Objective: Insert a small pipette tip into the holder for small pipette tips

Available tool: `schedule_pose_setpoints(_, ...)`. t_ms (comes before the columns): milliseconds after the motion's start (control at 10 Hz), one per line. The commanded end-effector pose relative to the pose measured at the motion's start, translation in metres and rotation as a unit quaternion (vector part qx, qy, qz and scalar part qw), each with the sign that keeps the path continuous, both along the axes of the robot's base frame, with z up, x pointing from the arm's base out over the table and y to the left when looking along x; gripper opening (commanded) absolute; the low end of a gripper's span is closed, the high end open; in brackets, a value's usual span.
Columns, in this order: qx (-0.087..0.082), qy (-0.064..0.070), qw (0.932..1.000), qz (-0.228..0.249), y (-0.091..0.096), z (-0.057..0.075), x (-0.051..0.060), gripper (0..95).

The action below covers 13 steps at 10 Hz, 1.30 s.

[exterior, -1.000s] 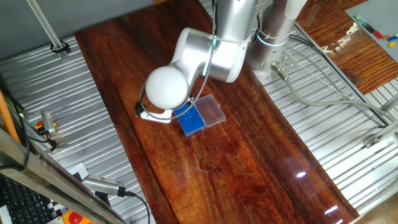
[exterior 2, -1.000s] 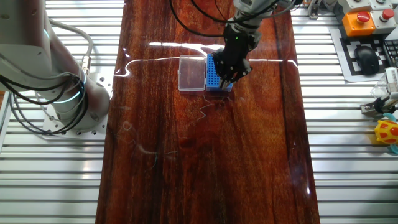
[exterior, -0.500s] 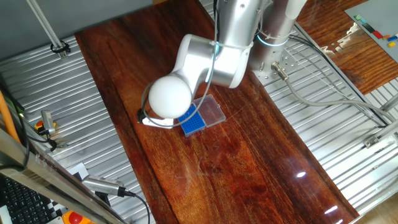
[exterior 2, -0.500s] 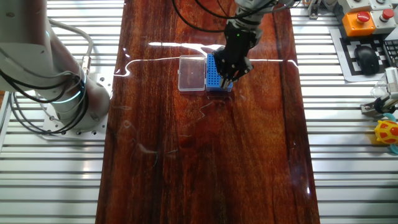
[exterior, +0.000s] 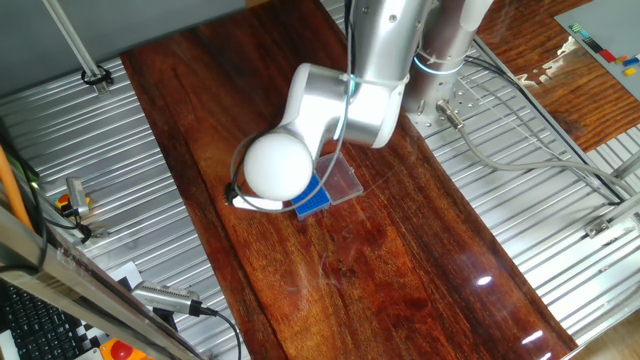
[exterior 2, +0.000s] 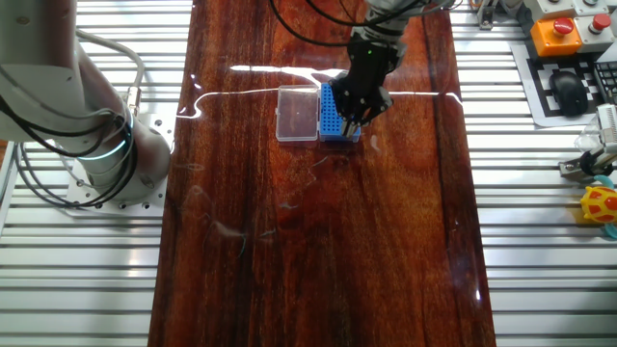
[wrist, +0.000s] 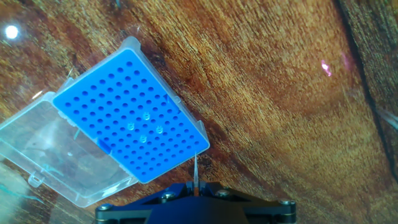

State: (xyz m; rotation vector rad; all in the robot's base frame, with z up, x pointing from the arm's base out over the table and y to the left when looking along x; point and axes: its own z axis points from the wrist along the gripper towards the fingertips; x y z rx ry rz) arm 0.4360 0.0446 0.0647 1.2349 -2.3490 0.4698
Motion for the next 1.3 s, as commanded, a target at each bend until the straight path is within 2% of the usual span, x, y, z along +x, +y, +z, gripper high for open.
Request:
schedule_pose_setpoints(100,-0.002,0.002,1.0,0.002,0.0,0.0,-0.001,0.0)
schedule_pose_setpoints(600,-0.01,0.003,0.9999,0.0,0.001,-0.002,-0.01,0.0)
schedule_pose_setpoints(1300,-0.021,0.004,0.9998,0.0,0.01,-0.007,-0.009,0.0)
